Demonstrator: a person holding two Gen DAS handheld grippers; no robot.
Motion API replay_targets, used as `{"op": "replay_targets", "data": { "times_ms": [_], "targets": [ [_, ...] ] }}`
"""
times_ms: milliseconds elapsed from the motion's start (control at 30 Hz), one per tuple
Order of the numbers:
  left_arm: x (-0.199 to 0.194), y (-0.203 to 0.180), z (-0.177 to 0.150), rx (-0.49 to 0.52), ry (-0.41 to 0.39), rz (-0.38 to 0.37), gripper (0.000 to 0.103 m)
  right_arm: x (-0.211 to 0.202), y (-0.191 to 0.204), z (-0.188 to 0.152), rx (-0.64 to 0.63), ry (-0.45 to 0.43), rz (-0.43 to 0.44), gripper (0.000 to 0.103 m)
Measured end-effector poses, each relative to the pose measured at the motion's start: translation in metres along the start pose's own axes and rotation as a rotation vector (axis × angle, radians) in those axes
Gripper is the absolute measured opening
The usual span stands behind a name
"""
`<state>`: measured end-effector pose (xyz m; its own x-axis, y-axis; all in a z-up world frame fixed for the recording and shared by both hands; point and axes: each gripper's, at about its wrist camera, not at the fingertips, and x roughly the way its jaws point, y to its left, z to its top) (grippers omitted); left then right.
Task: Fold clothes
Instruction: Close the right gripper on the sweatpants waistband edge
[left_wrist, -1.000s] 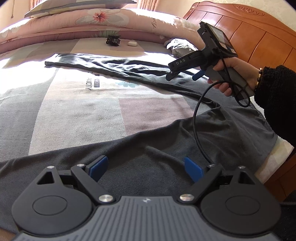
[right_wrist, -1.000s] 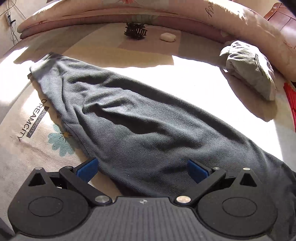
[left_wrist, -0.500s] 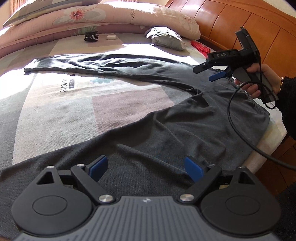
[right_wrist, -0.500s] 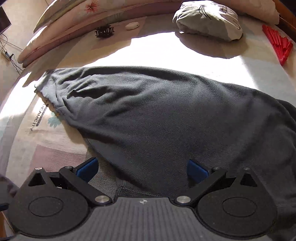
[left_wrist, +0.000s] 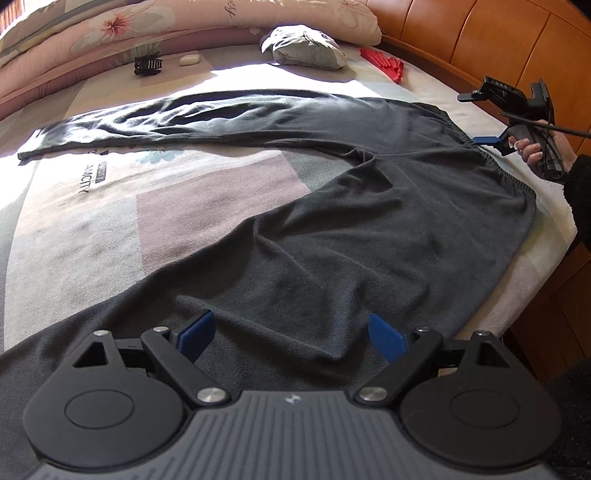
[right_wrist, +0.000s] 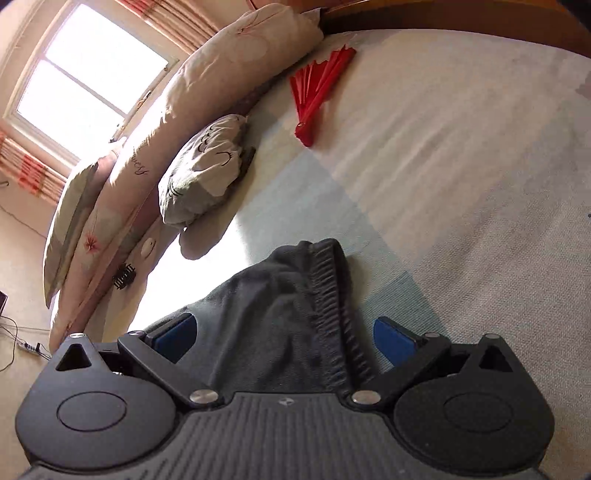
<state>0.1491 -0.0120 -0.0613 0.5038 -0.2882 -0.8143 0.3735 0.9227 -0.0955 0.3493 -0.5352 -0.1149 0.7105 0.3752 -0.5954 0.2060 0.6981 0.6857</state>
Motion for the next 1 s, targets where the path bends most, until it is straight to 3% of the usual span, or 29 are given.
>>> {"op": "replay_targets", "data": {
  "times_ms": [133,267,467,667,800,1000],
  "targets": [
    [0.005,-0.010,0.004,0.009,0.019,-0.004,0.090,0.014,-0.018,0.008,0.044,0.005,0.131,0.103],
    [0.009,-0.017,0.006,0.015,0.039,0.002,0.090,0.034,-0.014,0.021,0.058,0.064,0.197,0.103],
    [0.011,-0.027,0.009,0.036,0.052,0.005,0.090,0.053,-0.004,0.031,0.019,0.133,0.210,0.103],
    [0.011,-0.025,0.009,0.013,0.047,-0.003,0.090,0.036,-0.004,0.009,-0.029,0.244,0.292,0.103],
    [0.012,-0.029,0.011,0.021,0.044,0.002,0.090,0.038,-0.001,0.008,-0.048,0.223,0.304,0.103],
    [0.006,-0.030,0.008,0.012,0.031,-0.007,0.090,0.071,0.008,0.035,0.013,0.185,0.284,0.103]
  ]
}}
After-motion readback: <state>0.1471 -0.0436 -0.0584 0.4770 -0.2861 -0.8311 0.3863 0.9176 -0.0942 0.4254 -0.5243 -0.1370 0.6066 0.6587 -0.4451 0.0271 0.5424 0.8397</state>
